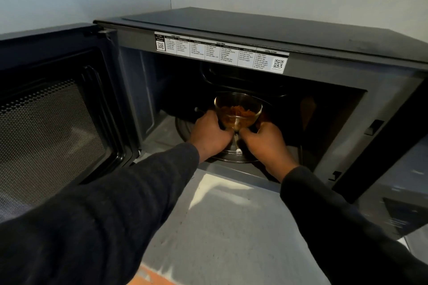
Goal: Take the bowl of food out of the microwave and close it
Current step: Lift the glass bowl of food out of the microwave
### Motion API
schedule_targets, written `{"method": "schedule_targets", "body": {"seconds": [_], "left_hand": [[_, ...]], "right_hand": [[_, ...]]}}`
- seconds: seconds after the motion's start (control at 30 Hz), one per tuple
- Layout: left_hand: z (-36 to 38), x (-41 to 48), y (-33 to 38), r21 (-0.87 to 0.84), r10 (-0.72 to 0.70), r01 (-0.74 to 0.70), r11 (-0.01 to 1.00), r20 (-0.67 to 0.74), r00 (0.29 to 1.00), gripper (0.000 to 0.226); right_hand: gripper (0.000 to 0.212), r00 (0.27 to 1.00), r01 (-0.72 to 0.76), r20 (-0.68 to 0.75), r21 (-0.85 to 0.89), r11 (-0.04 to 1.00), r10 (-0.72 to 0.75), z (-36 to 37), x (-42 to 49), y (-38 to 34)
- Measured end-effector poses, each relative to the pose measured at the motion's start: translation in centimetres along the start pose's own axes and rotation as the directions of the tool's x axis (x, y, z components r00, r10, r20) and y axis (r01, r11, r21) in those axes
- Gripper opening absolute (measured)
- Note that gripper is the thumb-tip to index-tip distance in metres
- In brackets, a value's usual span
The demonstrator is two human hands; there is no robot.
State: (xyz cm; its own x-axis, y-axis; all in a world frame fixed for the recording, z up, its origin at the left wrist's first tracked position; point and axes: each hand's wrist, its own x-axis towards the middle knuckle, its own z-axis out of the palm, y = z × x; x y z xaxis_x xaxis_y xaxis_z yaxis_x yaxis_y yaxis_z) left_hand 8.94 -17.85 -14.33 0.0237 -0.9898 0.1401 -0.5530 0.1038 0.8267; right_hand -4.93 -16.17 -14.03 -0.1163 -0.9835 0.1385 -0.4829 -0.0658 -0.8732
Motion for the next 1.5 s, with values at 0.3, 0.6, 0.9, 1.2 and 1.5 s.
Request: {"method": "schedule_targets", "body": {"seconds": [0.3,0.6,0.9,1.2,1.5], "left_hand": [[-1.2,-3.8,0.6,-0.084,0.078,-0.081,0.993,-0.033,0.996,0.052],[-3.7,-12.0,2.6,-0.317,0.053,-0.073,0.946,-0.072,0.996,0.059],[-6.9,-20.1,7.2,-0.271,0.043,-0.06,0.961,-0.069,0.997,0.046],[-8.2,-24.3,12.7,-0.491,-0.166,0.114,0.863,-0.062,0.984,0.011],[-5.4,-25.4,18.0,-0.37,-0.161,0.35,0.86,0.454,0.876,0.018]], "right_hand": [[0.043,1.0,-0.01,-0.018,0.187,0.982,0.014,0.6,-3.4,0.0],[0.055,0.991,0.055,-0.135,0.398,0.916,-0.001,-0.5,-11.4,-3.4],[0.055,0.949,-0.104,-0.202,0.527,0.843,0.244,-3.8,-18.1,-6.9],[0.041,0.922,-0.194,-0.206,0.486,0.852,0.327,-10.9,-23.3,-8.8],[0.036,0.918,-0.183,-0.241,0.452,0.873,0.317,-18.6,-28.0,-8.3]]}}
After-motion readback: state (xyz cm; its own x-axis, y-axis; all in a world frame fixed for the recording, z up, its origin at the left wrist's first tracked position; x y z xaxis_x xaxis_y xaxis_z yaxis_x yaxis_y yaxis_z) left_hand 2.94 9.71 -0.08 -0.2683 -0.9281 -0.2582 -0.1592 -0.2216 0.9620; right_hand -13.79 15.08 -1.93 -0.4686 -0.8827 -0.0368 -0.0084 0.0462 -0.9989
